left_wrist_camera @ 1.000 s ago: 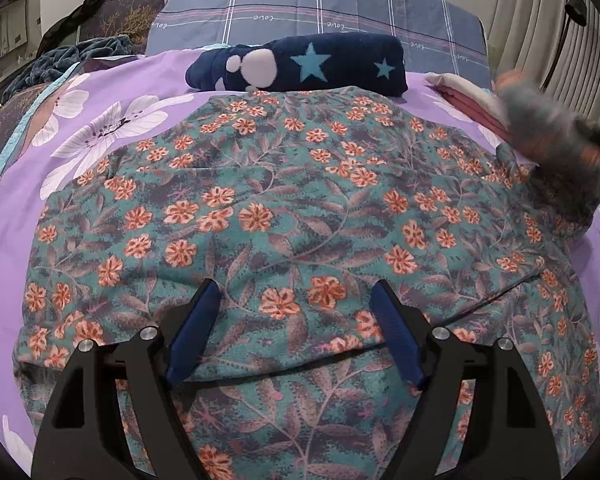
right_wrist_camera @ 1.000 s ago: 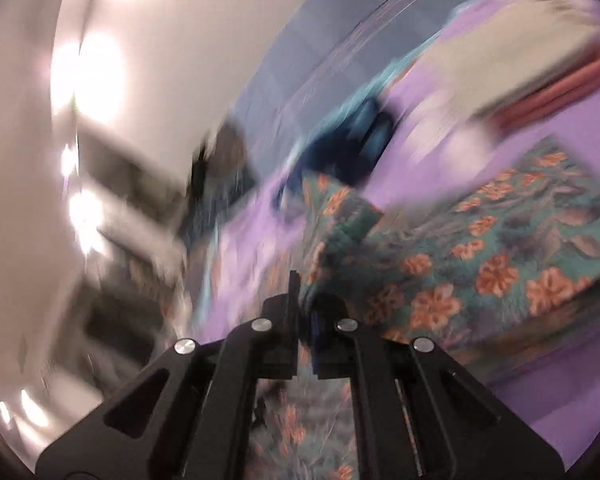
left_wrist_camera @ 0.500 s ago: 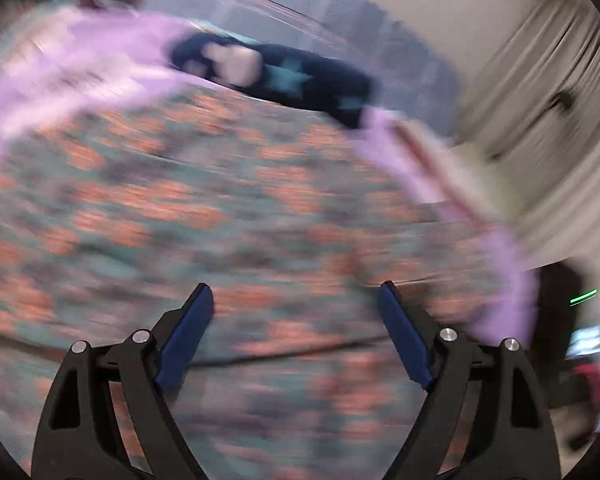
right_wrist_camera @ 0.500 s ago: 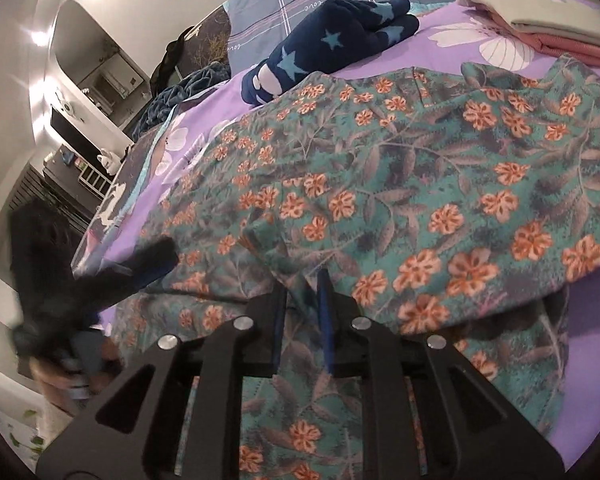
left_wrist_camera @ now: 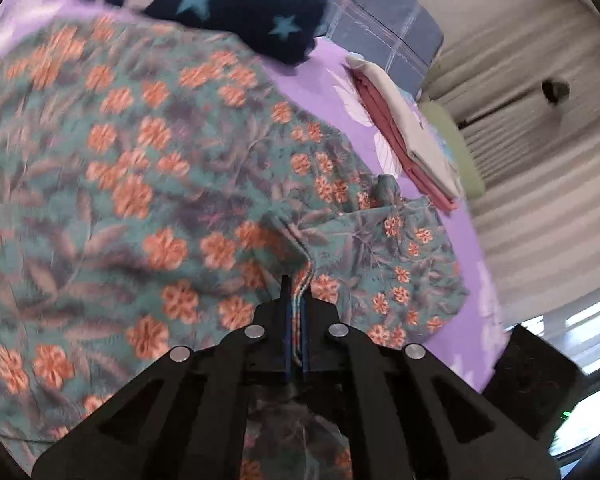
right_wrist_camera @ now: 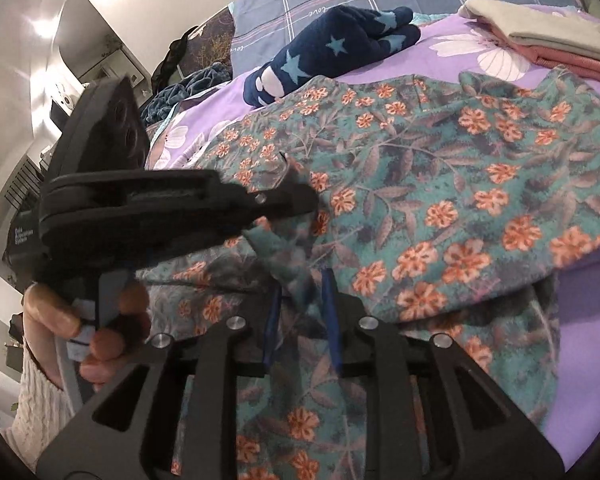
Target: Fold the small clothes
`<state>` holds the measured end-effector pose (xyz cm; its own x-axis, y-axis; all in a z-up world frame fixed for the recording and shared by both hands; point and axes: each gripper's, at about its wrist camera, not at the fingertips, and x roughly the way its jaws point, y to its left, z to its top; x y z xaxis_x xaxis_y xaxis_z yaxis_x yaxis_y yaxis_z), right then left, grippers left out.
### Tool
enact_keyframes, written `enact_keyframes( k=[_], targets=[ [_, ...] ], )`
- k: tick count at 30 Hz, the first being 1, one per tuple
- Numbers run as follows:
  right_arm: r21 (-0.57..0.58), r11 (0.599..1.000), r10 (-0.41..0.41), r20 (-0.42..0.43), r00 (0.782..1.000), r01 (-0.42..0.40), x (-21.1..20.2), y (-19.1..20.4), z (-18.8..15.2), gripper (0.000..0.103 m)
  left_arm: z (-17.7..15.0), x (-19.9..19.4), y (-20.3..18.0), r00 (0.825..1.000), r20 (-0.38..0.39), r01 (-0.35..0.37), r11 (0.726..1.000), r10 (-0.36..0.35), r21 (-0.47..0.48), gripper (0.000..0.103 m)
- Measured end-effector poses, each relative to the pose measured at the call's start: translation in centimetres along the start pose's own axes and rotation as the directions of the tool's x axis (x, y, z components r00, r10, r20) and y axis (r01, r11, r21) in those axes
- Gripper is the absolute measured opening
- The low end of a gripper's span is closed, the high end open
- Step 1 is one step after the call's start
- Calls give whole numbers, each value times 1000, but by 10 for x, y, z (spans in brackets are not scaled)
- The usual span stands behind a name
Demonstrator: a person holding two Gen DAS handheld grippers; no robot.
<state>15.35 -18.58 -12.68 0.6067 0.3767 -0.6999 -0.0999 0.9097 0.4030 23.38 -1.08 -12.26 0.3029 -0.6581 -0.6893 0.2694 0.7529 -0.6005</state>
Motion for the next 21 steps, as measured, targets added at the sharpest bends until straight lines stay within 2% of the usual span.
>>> enact_keyframes(
  k=[4,7,10,12,15,19,21],
  targets=[
    [-15,999,52,57,997,-51,-20,2,-6,29,11,-24,-34,997,74,29,996,-35,88,2],
    [-6,994,111,25,993,-111,-21,-1,-5,29,23,-52,-57,988,151,18,988,-42,156,2],
    [28,997,72,30,997,-73,-17,-9,-5,29,30,-85,-72,973,224,0,978,-48,207,2],
    [87,995,41,32,999,-44,-15,-20,-4,29,30,-109,-68,966,258,-25,976,-33,218,2],
    [129,990,50,13,999,-51,-11,-30,-6,27,26,-146,-51,949,313,-88,976,22,198,2],
    [98,995,28,14,1000,-29,-8,-25,-8,30,19,-194,-9,916,386,-161,981,108,107,2],
    [90,995,30,16,999,-32,-8,-23,-10,32,17,-208,10,906,402,-166,985,131,55,2]
  ],
)
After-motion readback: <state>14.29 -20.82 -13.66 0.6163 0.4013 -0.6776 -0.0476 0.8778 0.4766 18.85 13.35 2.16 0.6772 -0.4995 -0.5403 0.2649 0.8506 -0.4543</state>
